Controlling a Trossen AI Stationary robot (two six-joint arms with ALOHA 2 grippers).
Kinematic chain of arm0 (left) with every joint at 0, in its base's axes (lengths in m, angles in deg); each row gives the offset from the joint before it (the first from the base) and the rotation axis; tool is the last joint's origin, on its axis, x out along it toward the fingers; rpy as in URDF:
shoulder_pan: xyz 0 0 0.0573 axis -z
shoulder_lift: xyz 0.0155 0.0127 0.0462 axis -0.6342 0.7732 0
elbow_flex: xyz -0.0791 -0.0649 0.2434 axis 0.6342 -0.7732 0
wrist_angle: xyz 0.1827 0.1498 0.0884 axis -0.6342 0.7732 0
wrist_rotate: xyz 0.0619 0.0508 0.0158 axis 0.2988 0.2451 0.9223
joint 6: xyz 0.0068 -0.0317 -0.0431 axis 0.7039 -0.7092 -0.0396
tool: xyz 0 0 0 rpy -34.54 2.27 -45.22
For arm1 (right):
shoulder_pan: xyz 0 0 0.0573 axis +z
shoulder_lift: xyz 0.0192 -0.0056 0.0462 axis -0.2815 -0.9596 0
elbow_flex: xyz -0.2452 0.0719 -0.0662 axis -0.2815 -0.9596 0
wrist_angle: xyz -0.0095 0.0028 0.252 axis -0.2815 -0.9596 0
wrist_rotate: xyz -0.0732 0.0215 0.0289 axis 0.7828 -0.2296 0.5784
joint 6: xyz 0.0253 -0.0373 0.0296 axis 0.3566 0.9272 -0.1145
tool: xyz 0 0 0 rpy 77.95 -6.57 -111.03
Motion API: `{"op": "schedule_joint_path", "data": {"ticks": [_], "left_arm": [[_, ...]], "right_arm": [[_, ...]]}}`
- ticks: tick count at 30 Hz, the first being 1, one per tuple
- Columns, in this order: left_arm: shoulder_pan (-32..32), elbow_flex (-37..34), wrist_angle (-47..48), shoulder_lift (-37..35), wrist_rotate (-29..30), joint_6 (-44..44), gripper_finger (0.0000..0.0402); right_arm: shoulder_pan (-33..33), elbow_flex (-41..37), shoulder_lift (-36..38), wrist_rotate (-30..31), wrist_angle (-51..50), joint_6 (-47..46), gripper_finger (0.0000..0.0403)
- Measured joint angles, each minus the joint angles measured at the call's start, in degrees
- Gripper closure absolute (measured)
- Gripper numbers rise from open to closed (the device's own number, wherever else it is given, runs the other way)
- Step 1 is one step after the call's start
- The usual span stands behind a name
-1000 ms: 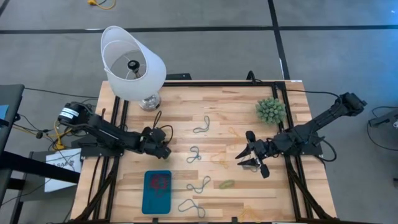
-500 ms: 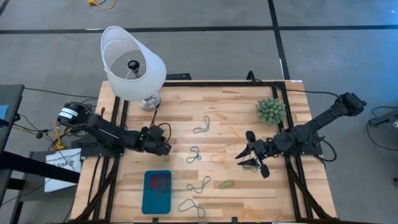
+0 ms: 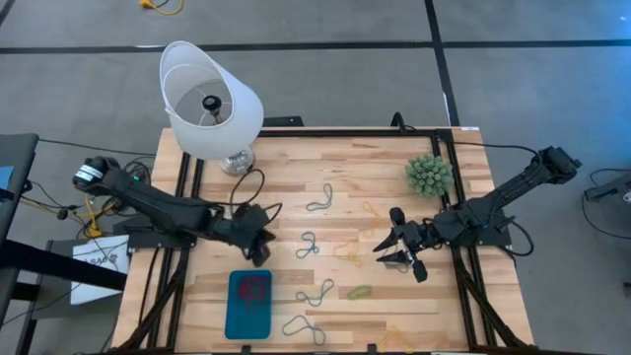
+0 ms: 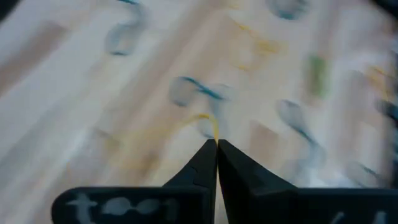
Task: Pick and place items into bin
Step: Put the yellow rubber band into the blue bin, then put the top yellow rubber band into the blue bin
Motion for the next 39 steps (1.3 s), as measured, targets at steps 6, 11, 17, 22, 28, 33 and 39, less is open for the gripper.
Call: {"op": "schedule_joint_path", "data": {"ticks": [6,11,17,22,28,33,39], "left_arm": [[13.03,7.4,9.46,-0.82,-3.03,-8.5,0.0401],[23.1,7.68,9.76,1.39,-3.01,-16.4,0.0401],[28.16,7.7,8.21,7.38,-2.24,-23.82,0.0402],[28.05,7.7,8.15,12.63,-1.16,-24.83,0.0401],[26.17,7.7,8.15,16.73,-2.88,-24.18,0.0401],[24.3,7.7,8.08,17.37,-2.9,-20.64,0.0374],[22.41,7.7,8.18,17.26,-3.19,-17.99,0.0316]], "right_arm": [[0.0,0.02,0.0,0.0,0.22,-0.01,0.0294],[0.0,0.02,0.0,0.0,0.19,0.0,0.0294],[0.0,0.02,0.0,0.0,0.26,0.0,0.0294],[0.0,0.02,0.0,0.0,0.28,0.0,0.0294],[0.0,0.02,0.0,-0.17,0.24,-0.07,0.0294],[-1.08,0.02,0.0,-0.15,0.14,0.44,0.0294],[-3.76,0.02,-0.02,-0.17,-1.36,0.09,0.0294]]}}
